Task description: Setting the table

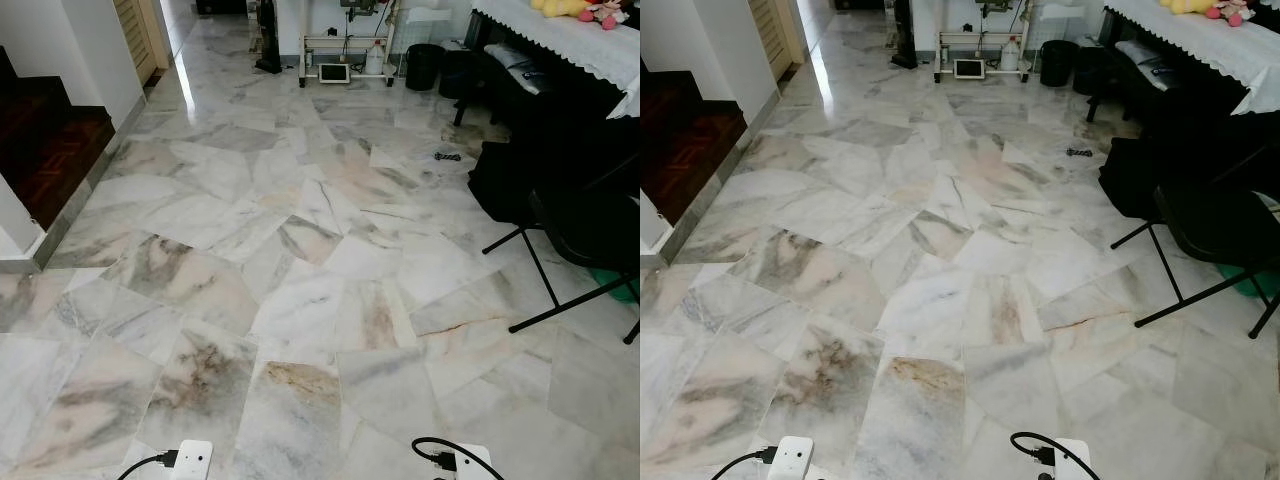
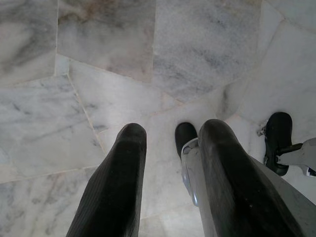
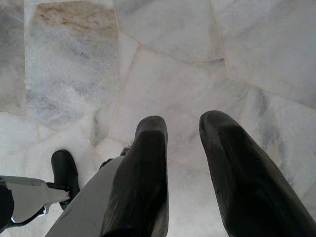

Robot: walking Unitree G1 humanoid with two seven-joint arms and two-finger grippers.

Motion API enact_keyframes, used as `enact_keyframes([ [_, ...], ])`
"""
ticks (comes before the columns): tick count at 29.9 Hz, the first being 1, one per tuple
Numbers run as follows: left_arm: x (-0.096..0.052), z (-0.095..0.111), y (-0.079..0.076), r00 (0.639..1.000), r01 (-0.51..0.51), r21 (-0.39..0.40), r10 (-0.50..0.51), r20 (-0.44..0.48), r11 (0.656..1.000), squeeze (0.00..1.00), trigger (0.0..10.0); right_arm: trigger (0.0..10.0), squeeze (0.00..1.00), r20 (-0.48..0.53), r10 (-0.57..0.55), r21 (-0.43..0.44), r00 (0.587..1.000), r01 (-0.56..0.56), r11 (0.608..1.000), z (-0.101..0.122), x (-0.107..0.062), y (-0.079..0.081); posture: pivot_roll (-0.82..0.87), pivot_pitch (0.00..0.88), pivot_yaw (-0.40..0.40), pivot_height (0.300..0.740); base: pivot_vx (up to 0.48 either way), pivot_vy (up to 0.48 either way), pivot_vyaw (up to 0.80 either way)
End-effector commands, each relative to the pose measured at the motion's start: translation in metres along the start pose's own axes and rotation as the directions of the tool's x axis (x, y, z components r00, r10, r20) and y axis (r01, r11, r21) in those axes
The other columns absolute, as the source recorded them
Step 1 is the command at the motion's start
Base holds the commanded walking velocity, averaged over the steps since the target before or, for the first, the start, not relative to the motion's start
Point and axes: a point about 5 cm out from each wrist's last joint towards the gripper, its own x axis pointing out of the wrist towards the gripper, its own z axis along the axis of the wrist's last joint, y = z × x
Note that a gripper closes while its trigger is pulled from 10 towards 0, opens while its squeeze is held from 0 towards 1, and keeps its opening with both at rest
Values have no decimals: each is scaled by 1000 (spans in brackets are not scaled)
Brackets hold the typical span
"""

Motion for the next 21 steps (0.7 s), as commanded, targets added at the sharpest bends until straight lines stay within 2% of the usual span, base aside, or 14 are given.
enact_keyframes([
  [1,5,37,17,995,20,-133,-7,97,991,0,10000,10000,0,58,8,141,998,-17,990,37,8,9,72,0,-61,740,0,0,0],
  [9,5,37,17,995,20,-133,-7,97,991,0,10000,10000,0,58,8,141,998,-17,990,37,8,9,72,0,-61,740,0,0,0],
  [10,5,37,18,995,21,-132,-8,97,991,0,10000,10000,0,62,11,168,998,-21,986,37,8,9,0,0,0,740,0,0,0],
  [11,5,36,17,996,27,-144,-14,89,989,0,10000,10000,0,71,28,206,997,-42,978,34,7,10,73,0,-56,740,0,0,0],
  [16,5,34,16,997,42,-162,-31,75,986,0,10000,10000,0,80,51,252,995,-70,965,29,6,12,73,0,-56,740,0,0,0],
  [21,4,31,15,997,42,-169,-31,70,985,0,10000,10000,0,80,53,247,995,-71,966,28,6,11,76,0,-59,740,0,0,0],
])
